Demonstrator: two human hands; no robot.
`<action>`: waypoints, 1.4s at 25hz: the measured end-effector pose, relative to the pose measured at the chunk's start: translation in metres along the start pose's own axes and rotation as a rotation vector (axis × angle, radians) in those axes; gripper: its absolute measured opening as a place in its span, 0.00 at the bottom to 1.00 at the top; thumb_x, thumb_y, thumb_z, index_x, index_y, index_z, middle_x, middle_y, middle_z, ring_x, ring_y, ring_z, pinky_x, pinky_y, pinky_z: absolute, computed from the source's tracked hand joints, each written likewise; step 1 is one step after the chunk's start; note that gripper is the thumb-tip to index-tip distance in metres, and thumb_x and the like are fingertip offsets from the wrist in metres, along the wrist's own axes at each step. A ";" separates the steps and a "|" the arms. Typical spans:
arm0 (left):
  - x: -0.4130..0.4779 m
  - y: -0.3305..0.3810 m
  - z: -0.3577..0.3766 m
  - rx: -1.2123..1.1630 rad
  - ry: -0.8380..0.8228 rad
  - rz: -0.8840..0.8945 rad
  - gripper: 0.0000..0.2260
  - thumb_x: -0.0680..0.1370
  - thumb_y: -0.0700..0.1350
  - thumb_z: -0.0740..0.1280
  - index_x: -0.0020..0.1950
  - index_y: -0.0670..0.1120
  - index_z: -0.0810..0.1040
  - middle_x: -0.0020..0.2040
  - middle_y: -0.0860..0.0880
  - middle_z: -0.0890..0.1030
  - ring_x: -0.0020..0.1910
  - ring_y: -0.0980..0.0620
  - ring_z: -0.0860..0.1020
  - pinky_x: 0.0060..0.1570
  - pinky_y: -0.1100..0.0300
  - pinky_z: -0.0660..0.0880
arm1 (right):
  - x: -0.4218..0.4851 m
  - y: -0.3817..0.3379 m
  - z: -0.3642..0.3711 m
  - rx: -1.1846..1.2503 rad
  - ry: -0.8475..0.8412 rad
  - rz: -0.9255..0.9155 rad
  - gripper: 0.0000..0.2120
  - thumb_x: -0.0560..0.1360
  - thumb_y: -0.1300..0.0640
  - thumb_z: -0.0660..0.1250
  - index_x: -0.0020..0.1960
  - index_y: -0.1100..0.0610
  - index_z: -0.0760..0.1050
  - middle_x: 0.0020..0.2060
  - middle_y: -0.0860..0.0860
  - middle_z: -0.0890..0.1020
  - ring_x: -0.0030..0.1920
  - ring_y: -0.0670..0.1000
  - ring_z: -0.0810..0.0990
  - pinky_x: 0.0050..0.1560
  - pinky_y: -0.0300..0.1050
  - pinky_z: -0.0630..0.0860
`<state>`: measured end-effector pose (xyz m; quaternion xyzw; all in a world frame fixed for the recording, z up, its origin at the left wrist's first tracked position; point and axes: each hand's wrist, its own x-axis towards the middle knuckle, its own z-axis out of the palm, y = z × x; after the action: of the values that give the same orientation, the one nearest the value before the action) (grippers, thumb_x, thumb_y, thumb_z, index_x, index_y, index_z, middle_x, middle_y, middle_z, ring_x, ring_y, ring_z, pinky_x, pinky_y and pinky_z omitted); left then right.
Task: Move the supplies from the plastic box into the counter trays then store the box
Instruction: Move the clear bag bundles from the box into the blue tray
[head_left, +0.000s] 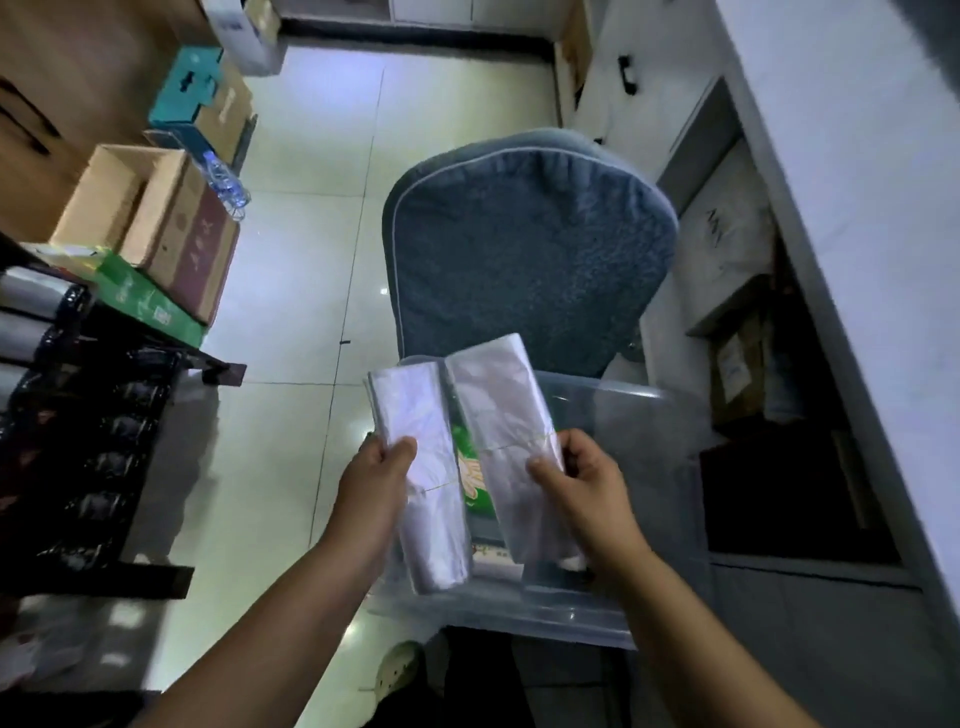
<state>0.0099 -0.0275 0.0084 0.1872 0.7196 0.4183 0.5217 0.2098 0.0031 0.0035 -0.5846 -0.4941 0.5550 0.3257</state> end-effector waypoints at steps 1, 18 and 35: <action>-0.012 0.010 0.002 -0.014 -0.034 0.002 0.07 0.77 0.48 0.62 0.46 0.46 0.76 0.46 0.43 0.80 0.41 0.46 0.78 0.42 0.54 0.71 | -0.018 -0.024 -0.002 0.070 -0.002 -0.020 0.08 0.71 0.64 0.69 0.38 0.53 0.75 0.32 0.47 0.80 0.34 0.44 0.77 0.35 0.35 0.74; -0.194 0.063 0.048 -0.264 -0.640 -0.050 0.04 0.72 0.37 0.70 0.46 0.42 0.80 0.35 0.41 0.85 0.34 0.42 0.84 0.30 0.52 0.80 | -0.216 -0.096 -0.023 -0.274 0.519 -0.122 0.25 0.69 0.56 0.73 0.63 0.48 0.69 0.54 0.46 0.72 0.55 0.45 0.73 0.55 0.39 0.73; -0.406 -0.002 0.199 -0.029 -1.293 -0.174 0.11 0.60 0.40 0.76 0.40 0.43 0.82 0.34 0.45 0.85 0.35 0.48 0.84 0.33 0.56 0.80 | -0.472 -0.056 -0.171 0.104 0.742 0.172 0.10 0.64 0.60 0.76 0.45 0.53 0.82 0.40 0.49 0.86 0.42 0.46 0.84 0.41 0.36 0.79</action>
<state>0.3471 -0.2346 0.2267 0.3350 0.2672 0.1872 0.8839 0.4128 -0.3950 0.2396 -0.7677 -0.2631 0.3552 0.4640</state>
